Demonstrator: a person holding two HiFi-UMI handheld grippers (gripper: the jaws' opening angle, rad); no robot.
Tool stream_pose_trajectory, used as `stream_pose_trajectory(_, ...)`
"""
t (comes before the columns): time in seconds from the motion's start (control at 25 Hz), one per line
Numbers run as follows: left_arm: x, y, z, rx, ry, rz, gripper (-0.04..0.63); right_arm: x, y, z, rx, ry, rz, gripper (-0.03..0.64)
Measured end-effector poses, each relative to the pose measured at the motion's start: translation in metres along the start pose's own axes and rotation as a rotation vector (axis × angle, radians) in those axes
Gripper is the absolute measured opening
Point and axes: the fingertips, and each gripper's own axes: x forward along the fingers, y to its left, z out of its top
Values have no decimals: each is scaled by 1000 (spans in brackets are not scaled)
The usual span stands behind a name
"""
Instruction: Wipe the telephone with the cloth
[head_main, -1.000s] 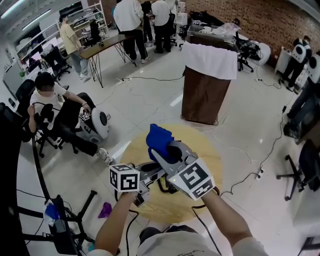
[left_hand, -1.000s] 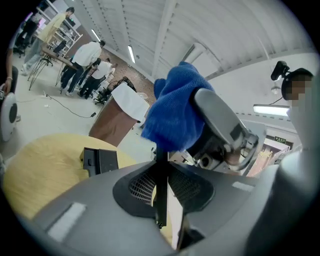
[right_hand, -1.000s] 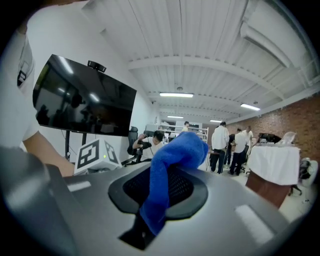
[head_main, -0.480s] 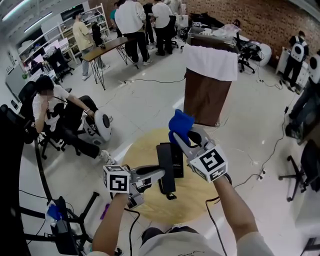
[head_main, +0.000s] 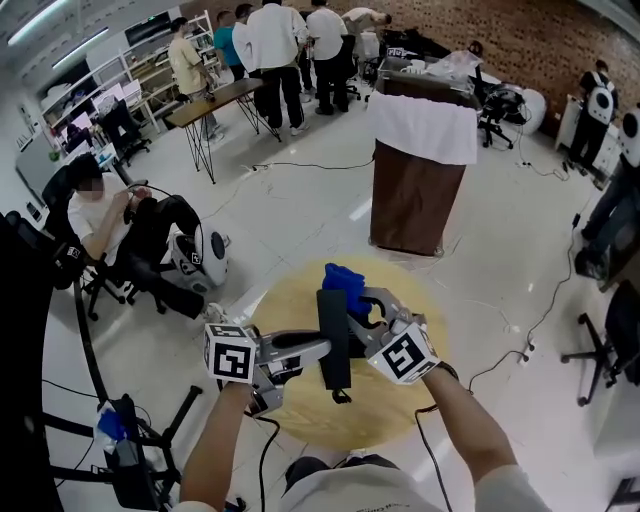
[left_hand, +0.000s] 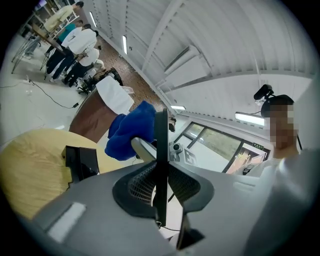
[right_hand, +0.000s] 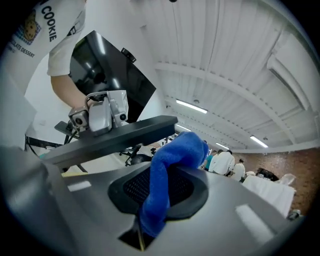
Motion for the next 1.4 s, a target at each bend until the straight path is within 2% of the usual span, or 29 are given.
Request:
stream_pose_trajectory(0.28, 0, 1, 1, -18, 22, -4, 64, -7, 19, -5, -132, 28, 16, 61)
stream_pose_trajectory(0.96, 0, 5, 15, -46, 2, -13, 64, -24, 73, -26, -191, 61, 94, 61)
stream_pose_trajectory(1.4, -2, 7, 28, -43, -17, -16, 64, -36, 115, -47, -151, 93, 128, 61)
